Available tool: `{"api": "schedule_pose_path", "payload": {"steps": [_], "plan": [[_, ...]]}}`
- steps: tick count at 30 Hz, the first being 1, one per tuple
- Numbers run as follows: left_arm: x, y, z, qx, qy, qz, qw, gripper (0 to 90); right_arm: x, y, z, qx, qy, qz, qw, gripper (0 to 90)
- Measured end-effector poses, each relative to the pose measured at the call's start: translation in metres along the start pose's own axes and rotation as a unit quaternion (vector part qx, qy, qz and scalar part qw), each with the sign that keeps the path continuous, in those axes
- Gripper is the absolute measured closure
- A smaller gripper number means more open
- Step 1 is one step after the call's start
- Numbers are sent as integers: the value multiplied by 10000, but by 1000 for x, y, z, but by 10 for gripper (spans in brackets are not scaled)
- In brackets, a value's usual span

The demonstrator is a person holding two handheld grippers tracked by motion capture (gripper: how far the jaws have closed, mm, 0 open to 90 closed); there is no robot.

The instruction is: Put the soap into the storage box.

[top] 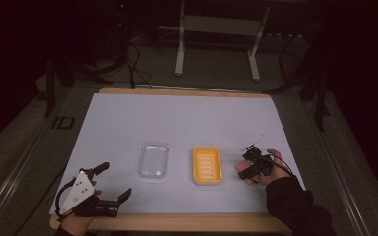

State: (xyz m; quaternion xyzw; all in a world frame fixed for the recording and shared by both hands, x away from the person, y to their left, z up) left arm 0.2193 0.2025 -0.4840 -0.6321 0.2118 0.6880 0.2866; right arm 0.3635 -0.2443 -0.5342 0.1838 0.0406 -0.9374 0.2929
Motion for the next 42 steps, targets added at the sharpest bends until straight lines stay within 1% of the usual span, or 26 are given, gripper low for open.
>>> {"api": "schedule_pose_path", "payload": {"steps": [1,4,7,12,15,17,18,19,21,22,25,28,29,32,35,36,37,38,41,42], "plan": [[0,0,0,4,6,6,10000,2,0,-1,1,42,-34,-15,10000,373],[0,0,0,8,11,10,10000,2,-2,-3,4,432,-40,-160,9989,373],[0,1,0,11,9,7,10000,2,-2,-2,6,491,-48,-444,9978,373],[0,1,0,11,11,13,10000,2,1,-4,7,591,-98,-594,9964,374],[0,2,0,20,16,12,10000,2,3,-7,8,563,-95,-669,9961,374],[0,2,0,26,19,0,10000,2,3,-9,10,503,-61,-773,9957,374],[0,2,0,31,11,-10,10000,2,3,-9,10,499,-59,-775,9957,374],[0,3,0,38,8,-12,10000,2,4,-10,11,513,-77,-759,9958,374],[1,3,-1,55,-2,-19,10000,2,2,-10,13,542,-27,-855,9949,374],[1,3,-1,64,-16,-32,10000,2,1,-9,14,567,-9,-861,9947,374],[1,5,-2,88,-29,-58,9999,2,-4,-10,21,576,119,-967,9936,374],[2,7,-2,122,-54,-98,9999,2,-8,-10,27,566,246,-1128,9917,374],[2,7,-2,129,-61,-109,9998,2,-10,-10,29,558,308,-1257,9900,374],[2,8,-2,157,-65,-144,9998,2,-14,-12,34,514,383,-1408,9880,374],[2,10,-2,172,-54,-163,9997,2,-17,-17,38,500,421,-1470,9870,374],[2,10,-2,174,-49,-166,9997,2,-19,-19,40,432,430,-1533,9863,374],[2,10,-2,176,-44,-165,9997,2,-21,-21,41,400,378,-1509,9870,374],[1,10,-2,178,-38,-162,9997,2,-23,-23,43,402,397,-1504,9870,374],[1,11,-2,203,-35,-161,9997,2,-26,-27,46,490,378,-1404,9882,374],[1,11,-3,213,-34,-170,9996,2,-33,-33,51,518,438,-1355,9884,374]]}}
Point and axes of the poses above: each handheld gripper's, and its own axes: z roughly backward along the jaws, x roughly out of its underside, y roughly to its right, the point moved 4 cm from there along -z, roughly forward along the jaws, and after that the axes turned 7 degrees about y, right-handed, at the moved point
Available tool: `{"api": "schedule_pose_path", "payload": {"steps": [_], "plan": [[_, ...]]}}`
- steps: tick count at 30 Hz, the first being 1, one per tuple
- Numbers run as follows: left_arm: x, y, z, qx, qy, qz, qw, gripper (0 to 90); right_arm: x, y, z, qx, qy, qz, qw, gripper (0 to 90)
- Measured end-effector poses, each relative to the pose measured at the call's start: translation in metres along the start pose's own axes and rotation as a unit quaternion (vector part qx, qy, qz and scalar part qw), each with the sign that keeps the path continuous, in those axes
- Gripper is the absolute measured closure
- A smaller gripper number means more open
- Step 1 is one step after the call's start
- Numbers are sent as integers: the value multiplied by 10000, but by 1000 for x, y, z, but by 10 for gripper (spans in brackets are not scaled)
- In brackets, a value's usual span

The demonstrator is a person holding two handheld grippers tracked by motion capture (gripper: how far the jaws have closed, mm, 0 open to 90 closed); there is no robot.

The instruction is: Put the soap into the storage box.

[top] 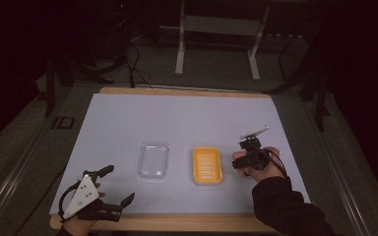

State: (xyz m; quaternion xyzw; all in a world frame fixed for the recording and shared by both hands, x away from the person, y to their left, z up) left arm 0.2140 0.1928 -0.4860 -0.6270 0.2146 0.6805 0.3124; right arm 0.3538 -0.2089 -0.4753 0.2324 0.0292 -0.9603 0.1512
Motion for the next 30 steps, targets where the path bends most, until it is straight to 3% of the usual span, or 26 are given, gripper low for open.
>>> {"api": "schedule_pose_path", "payload": {"steps": [6,11,13,17,23,30], "plan": [[-1,0,-1,31,28,15,10000,2,-13,-20,11,182,236,147,9994,374],[-1,1,-1,53,39,15,10000,2,-21,-34,14,-8,415,-28,9991,374],[-1,1,-2,67,39,15,10000,2,-25,-46,13,-154,492,-117,9986,374],[-2,2,-2,80,46,14,10000,2,-27,-58,10,-275,494,-163,9983,374],[-2,2,-2,97,59,30,9999,2,-27,-74,-6,-458,511,-400,9968,374],[-2,2,-2,114,37,16,9999,2,-24,-85,-27,-362,393,-430,9976,374]]}}
Point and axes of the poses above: each handheld gripper's, and its own axes: z roughly backward along the jaws, x roughly out of its underside, y roughly to its right, the point moved 4 cm from there along -z, roughly forward along the jaws, and after that the axes turned 7 degrees about y, right-handed, at the moved point
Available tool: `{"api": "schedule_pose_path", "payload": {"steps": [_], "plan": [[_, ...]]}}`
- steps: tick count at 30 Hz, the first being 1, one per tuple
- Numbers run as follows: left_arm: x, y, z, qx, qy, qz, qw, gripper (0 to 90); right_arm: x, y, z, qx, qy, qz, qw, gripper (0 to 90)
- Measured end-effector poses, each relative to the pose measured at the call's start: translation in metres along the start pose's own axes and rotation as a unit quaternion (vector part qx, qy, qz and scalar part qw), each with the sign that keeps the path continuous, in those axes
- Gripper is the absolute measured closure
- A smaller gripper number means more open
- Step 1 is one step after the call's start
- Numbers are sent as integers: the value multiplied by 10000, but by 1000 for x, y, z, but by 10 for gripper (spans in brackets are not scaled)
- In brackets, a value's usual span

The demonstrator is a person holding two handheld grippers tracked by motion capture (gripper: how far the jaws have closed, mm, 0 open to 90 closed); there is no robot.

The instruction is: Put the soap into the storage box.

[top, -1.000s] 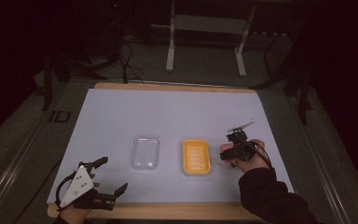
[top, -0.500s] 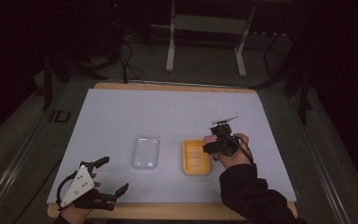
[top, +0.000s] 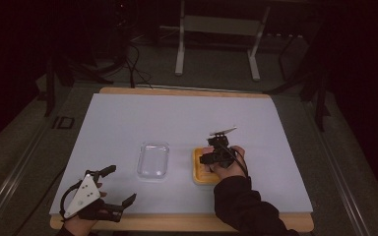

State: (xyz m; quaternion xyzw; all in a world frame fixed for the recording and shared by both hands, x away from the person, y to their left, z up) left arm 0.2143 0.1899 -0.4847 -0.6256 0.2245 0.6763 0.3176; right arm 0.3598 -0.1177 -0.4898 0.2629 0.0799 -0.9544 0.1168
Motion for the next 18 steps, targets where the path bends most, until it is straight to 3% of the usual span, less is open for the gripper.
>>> {"api": "schedule_pose_path", "payload": {"steps": [13,18], "plan": [[0,0,1,17,5,-7,10000,2,10,-9,-27,62,-143,-232,9996,373],[-1,1,0,39,6,-13,10000,2,13,-8,-32,132,-141,-186,9996,372]]}}
Point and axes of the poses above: each handheld gripper's, and its own axes: z roughly backward along the jaws, x roughly out of its underside, y roughly to its right, the point moved 4 cm from there along -z, roughly forward along the jaws, and after that the axes turned 7 degrees about y, right-handed, at the moved point
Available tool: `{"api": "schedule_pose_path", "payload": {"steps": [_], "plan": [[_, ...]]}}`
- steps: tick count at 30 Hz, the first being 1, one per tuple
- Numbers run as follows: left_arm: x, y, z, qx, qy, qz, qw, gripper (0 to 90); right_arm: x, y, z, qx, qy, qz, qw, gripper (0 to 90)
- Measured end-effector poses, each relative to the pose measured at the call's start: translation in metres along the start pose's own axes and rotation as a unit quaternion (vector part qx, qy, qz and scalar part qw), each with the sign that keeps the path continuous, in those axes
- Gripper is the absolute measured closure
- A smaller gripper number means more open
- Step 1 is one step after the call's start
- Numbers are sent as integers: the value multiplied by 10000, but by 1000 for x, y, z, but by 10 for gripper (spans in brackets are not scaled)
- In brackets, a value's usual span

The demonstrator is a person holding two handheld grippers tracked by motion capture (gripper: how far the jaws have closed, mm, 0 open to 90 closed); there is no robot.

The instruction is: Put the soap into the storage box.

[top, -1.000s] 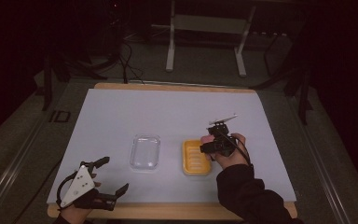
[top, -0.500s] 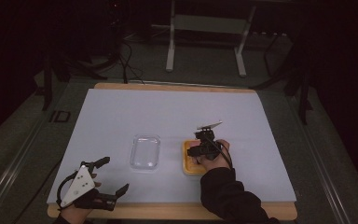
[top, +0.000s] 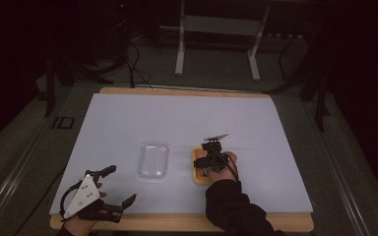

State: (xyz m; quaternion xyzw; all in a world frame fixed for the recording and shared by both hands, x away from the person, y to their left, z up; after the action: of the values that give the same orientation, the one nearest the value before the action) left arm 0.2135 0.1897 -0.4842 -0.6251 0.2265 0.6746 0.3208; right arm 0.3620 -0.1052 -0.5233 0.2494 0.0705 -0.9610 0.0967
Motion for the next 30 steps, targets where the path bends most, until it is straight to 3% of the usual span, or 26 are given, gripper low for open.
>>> {"api": "schedule_pose_path", "payload": {"steps": [6,12,18,23,30], "plan": [[0,0,0,7,-1,11,10000,2,2,1,-4,-35,-98,-42,9999,358],[0,0,0,17,-3,6,10000,2,-5,-1,5,-42,57,96,9999,330],[1,0,-1,22,-21,4,10000,2,-9,5,11,-60,138,77,9999,330],[1,0,-1,42,-30,-6,10000,2,-14,11,22,-125,286,341,9989,308],[1,1,-2,79,-43,4,10000,2,-18,14,34,-684,439,638,9946,129]]}}
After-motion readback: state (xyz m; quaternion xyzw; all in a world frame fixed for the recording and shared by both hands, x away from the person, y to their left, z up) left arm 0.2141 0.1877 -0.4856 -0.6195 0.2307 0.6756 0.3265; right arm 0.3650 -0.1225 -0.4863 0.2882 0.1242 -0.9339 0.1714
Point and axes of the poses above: each handheld gripper's, and its own axes: z roughly backward along the jaws, x roughly out of its underside, y roughly to its right, the point moved 4 cm from there along -z, roughly forward along the jaws, and after that the axes turned 7 degrees about y, right-handed, at the moved point
